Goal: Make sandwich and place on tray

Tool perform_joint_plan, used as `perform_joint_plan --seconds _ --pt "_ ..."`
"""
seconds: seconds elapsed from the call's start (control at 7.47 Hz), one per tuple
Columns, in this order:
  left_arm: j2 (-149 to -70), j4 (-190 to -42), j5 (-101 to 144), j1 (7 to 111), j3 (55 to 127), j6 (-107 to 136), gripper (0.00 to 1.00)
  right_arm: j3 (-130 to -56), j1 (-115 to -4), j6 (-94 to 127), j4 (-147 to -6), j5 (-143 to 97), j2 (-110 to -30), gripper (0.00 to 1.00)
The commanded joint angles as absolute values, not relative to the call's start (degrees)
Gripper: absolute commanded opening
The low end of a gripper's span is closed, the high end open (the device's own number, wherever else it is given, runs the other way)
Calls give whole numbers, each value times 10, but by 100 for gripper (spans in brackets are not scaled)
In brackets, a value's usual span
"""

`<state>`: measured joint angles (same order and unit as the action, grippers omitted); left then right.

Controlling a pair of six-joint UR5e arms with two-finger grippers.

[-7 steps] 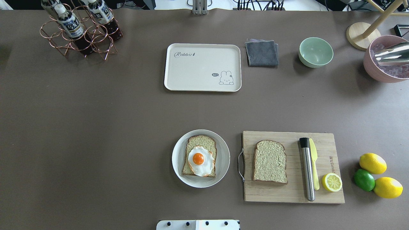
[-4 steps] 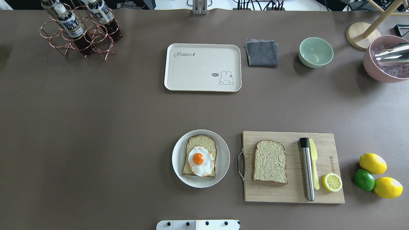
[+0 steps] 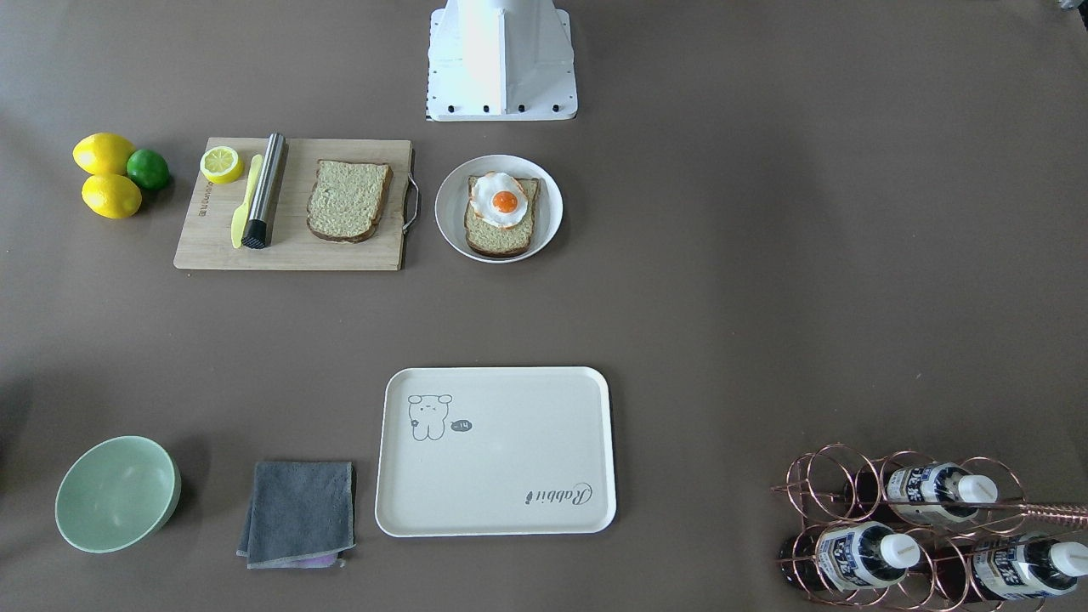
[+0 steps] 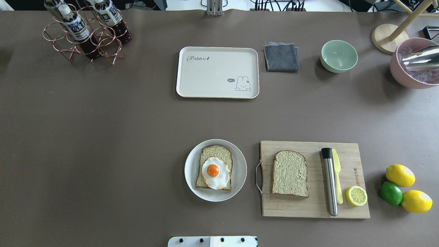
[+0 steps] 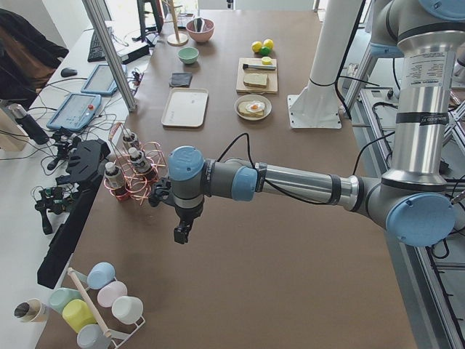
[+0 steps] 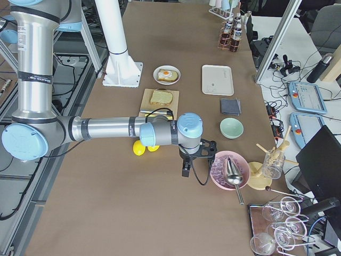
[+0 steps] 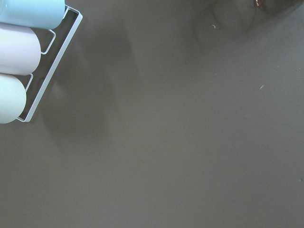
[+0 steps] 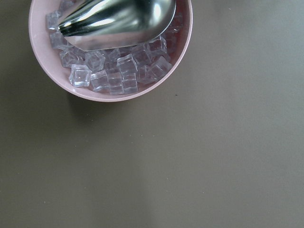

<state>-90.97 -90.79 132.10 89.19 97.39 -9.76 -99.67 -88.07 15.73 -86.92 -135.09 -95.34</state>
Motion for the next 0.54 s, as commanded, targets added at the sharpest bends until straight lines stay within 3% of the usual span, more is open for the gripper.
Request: perform_joint_plan --seconds 0.0,0.4 --pt "-911 -908 1321 891 974 -97 98 -997 -881 156 -869 -1351 -954 99" --pt "-911 -908 1321 891 975 -94 98 -997 -881 156 -869 -1351 -954 99"
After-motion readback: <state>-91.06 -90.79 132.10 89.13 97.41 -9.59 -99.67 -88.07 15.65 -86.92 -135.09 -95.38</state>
